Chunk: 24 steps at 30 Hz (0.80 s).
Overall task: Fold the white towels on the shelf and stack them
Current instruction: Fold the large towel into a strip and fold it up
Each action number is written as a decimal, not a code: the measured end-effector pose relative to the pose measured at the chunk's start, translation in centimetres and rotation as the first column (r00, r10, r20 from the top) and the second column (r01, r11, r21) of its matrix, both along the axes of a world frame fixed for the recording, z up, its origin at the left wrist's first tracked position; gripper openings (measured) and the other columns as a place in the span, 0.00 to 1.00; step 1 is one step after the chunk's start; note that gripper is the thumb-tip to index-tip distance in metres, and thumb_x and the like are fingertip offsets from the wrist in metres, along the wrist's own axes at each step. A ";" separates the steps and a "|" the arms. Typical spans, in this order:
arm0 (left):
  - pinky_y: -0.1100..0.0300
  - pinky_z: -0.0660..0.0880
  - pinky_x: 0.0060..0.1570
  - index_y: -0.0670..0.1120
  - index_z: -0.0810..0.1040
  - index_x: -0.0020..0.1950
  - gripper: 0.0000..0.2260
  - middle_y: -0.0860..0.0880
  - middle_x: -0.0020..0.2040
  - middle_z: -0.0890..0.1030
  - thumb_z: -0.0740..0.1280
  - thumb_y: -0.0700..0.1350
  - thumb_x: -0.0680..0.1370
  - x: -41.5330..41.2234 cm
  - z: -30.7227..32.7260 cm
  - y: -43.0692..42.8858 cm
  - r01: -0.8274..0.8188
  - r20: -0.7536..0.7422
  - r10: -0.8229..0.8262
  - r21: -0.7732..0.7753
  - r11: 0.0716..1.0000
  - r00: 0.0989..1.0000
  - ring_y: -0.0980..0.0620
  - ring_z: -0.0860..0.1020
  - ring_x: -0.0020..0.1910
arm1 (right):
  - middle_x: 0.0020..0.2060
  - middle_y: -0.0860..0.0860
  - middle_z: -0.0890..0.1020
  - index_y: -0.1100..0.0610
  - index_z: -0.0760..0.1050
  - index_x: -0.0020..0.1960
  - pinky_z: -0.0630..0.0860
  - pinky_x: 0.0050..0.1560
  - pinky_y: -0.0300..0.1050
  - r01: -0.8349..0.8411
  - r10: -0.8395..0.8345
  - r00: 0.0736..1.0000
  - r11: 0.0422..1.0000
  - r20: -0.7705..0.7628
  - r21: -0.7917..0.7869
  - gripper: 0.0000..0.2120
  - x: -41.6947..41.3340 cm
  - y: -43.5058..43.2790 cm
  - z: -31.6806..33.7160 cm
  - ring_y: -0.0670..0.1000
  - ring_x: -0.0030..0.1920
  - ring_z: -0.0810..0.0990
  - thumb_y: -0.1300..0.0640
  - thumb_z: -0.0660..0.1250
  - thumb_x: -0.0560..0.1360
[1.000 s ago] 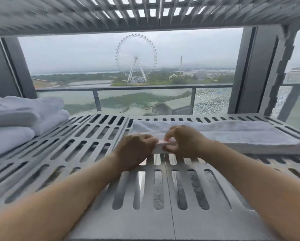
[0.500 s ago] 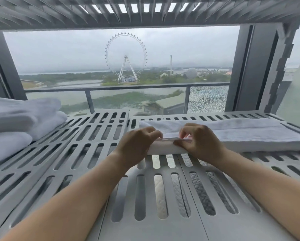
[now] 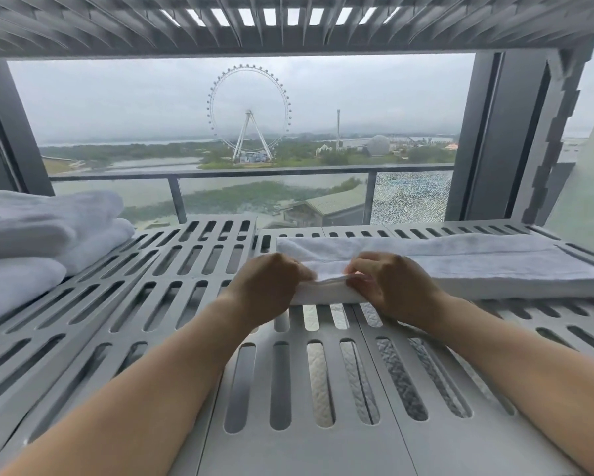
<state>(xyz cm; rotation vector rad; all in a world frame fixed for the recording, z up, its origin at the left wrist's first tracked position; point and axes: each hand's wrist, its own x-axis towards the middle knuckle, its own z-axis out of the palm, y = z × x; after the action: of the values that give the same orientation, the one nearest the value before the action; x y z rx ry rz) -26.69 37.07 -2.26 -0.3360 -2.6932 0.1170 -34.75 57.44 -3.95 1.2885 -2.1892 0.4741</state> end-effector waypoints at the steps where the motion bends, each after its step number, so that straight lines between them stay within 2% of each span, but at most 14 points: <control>1: 0.52 0.76 0.52 0.57 0.77 0.60 0.21 0.51 0.55 0.82 0.58 0.36 0.75 0.1 0.2 0.1 -0.023 0.016 0.023 -0.006 1.000 1.000 0.48 0.79 0.53 | 0.43 0.51 0.82 0.58 0.79 0.47 0.78 0.39 0.53 -0.004 0.004 1.000 1.000 -0.005 0.027 0.05 0.1 0.0 0.1 0.56 0.42 0.80 0.58 0.65 0.75; 4: 0.55 0.76 0.53 0.57 0.78 0.59 0.20 0.51 0.53 0.83 0.59 0.38 0.74 0.6 0.7 0.3 -0.047 0.053 0.046 0.017 0.999 0.998 0.49 0.80 0.52 | 0.42 0.50 0.83 0.56 0.81 0.46 0.78 0.41 0.51 -0.031 0.029 0.999 0.997 0.040 0.064 0.06 0.4 0.0 0.5 0.53 0.41 0.81 0.56 0.65 0.74; 7: 0.65 0.76 0.41 0.53 0.82 0.53 0.14 0.53 0.39 0.84 0.61 0.44 0.73 1.4 1.3 0.4 -0.006 0.093 0.002 0.046 0.999 0.996 0.56 0.79 0.38 | 0.44 0.48 0.85 0.53 0.82 0.48 0.78 0.44 0.47 -0.042 0.045 0.972 0.999 0.232 -0.016 0.10 0.0 0.1 1.5 0.45 0.42 0.81 0.51 0.64 0.74; 8: 0.65 0.76 0.40 0.49 0.83 0.49 0.12 0.52 0.37 0.83 0.60 0.45 0.73 1.1 1.6 0.4 0.000 0.098 -0.007 0.078 0.997 0.995 0.57 0.79 0.35 | 0.46 0.50 0.85 0.53 0.81 0.50 0.78 0.46 0.45 -0.013 0.023 0.957 0.999 0.288 -0.037 0.10 -0.6 0.0 1.9 0.44 0.43 0.80 0.51 0.63 0.75; 10: 0.55 0.78 0.47 0.42 0.81 0.48 0.14 0.45 0.44 0.84 0.57 0.44 0.75 -0.5 2.3 0.8 -0.011 0.127 -0.006 0.139 0.990 0.992 0.50 0.81 0.43 | 0.53 0.51 0.83 0.52 0.79 0.55 0.73 0.51 0.41 0.062 -0.050 0.933 0.998 0.356 -0.022 0.12 -2.0 -0.7 2.6 0.45 0.48 0.79 0.54 0.61 0.76; 12: 0.50 0.75 0.54 0.40 0.78 0.55 0.15 0.40 0.54 0.81 0.54 0.43 0.77 -2.9 2.9 2.2 -0.065 0.190 0.033 0.161 0.985 0.981 0.44 0.78 0.52 | 0.59 0.52 0.80 0.53 0.77 0.59 0.69 0.57 0.40 0.114 -0.121 0.902 0.993 0.415 0.040 0.14 -3.1 -1.8 3.0 0.49 0.56 0.77 0.59 0.59 0.76; 15: 0.56 0.65 0.63 0.38 0.69 0.65 0.16 0.38 0.65 0.73 0.52 0.41 0.80 -5.9 2.2 4.8 -0.135 0.345 0.062 0.191 0.972 0.936 0.43 0.71 0.64 | 0.60 0.56 0.78 0.58 0.74 0.61 0.68 0.57 0.43 0.140 -0.227 0.844 0.968 0.486 0.209 0.14 -4.7 -3.6 2.9 0.56 0.60 0.75 0.60 0.59 0.76; 17: 0.57 0.55 0.71 0.37 0.57 0.72 0.22 0.38 0.74 0.60 0.48 0.44 0.81 -7.3 0.5 5.1 -0.190 0.444 0.090 0.186 0.964 0.892 0.44 0.59 0.73 | 0.62 0.57 0.76 0.58 0.72 0.62 0.67 0.63 0.46 0.097 -0.226 0.814 0.962 0.535 0.257 0.14 -5.5 -4.3 2.2 0.57 0.63 0.72 0.59 0.57 0.78; 19: 0.51 0.46 0.75 0.40 0.46 0.75 0.26 0.41 0.77 0.47 0.43 0.50 0.80 -8.1 -1.1 4.2 -0.267 0.480 0.155 0.173 0.948 0.863 0.47 0.46 0.76 | 0.72 0.53 0.64 0.53 0.64 0.70 0.53 0.73 0.53 0.080 -0.251 0.799 0.945 0.547 0.318 0.19 -6.3 -4.1 1.5 0.53 0.72 0.60 0.51 0.52 0.80; 21: 0.49 0.41 0.74 0.45 0.43 0.76 0.28 0.43 0.77 0.44 0.43 0.56 0.79 -8.4 -1.8 3.3 -0.306 0.475 0.193 0.174 0.936 0.859 0.47 0.43 0.76 | 0.76 0.45 0.50 0.43 0.52 0.74 0.40 0.72 0.63 0.132 -0.378 0.792 0.873 0.479 0.470 0.24 -7.1 -3.0 1.1 0.49 0.75 0.46 0.40 0.46 0.79; 24: 0.46 0.39 0.73 0.51 0.41 0.76 0.32 0.44 0.77 0.42 0.44 0.64 0.76 -8.4 -1.9 2.9 -0.330 0.485 0.224 0.145 0.933 0.846 0.43 0.41 0.75 | 0.75 0.39 0.42 0.36 0.43 0.72 0.35 0.68 0.69 0.209 -0.527 0.728 0.781 0.440 0.589 0.30 -8.0 -0.6 1.3 0.48 0.75 0.39 0.29 0.39 0.73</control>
<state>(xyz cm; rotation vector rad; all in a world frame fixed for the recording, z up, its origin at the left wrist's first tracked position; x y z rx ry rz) -35.12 39.97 -4.12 0.1240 -3.1741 -0.2116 -42.75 56.86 -2.64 0.9257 -3.1912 0.1218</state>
